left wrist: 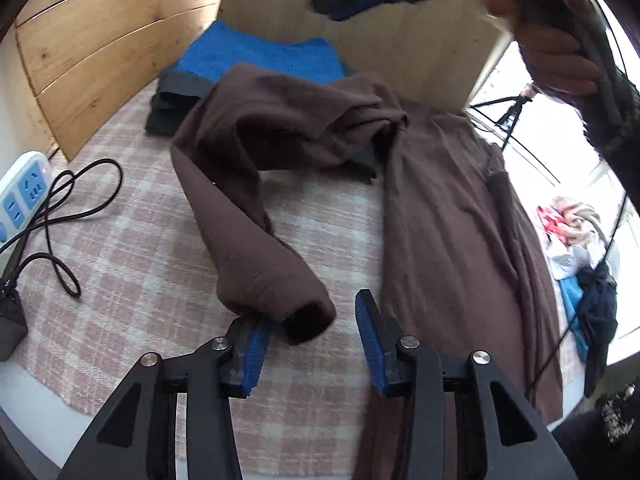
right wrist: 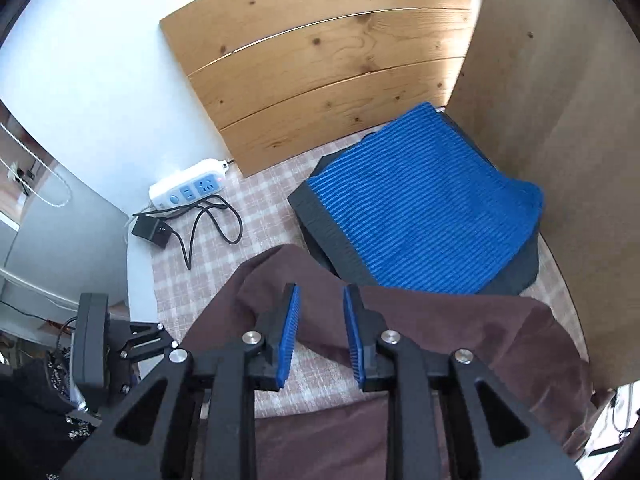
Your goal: Fold clothes
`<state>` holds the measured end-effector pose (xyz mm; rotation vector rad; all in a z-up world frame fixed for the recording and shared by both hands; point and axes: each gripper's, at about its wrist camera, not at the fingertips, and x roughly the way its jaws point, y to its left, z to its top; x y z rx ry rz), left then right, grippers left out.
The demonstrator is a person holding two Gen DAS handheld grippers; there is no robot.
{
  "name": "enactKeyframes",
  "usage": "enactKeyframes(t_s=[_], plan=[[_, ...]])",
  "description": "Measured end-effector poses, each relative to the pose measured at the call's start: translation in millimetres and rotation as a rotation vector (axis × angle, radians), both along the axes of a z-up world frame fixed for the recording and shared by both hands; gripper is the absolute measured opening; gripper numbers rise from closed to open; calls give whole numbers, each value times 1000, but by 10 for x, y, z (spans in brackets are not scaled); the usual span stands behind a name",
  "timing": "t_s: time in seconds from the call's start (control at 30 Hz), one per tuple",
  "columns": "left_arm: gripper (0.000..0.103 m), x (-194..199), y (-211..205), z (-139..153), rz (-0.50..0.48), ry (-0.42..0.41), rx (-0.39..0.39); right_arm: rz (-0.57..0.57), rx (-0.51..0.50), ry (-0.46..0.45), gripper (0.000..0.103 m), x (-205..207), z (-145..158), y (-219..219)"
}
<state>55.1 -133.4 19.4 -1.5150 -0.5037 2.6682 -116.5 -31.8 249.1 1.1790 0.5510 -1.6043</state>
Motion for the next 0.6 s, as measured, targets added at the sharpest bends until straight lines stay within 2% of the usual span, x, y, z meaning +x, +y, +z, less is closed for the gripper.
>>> enactKeyframes(t_s=[0.03, 0.1, 0.17, 0.27, 0.37, 0.5, 0.6], plan=[[28, 9, -92, -20, 26, -8, 14, -18, -9, -21, 24, -52, 5, 96], [12, 51, -270, -39, 73, -15, 39, -30, -11, -59, 24, -87, -69, 255], [4, 122, -410, -18, 93, -11, 60, -39, 9, -77, 24, -89, -221, 334], [4, 303, -600, 182, 89, 20, 83, -76, 47, -110, 24, -123, -507, 412], [4, 487, -790, 389, 83, 51, 106, -176, 52, -231, 24, -232, -773, 572], [4, 717, -1036, 681, 91, 69, 63, -358, -37, -427, 27, -395, -994, 858], [4, 718, -1116, 749, 77, 52, -5, -475, -100, -557, 31, -512, -1145, 953]])
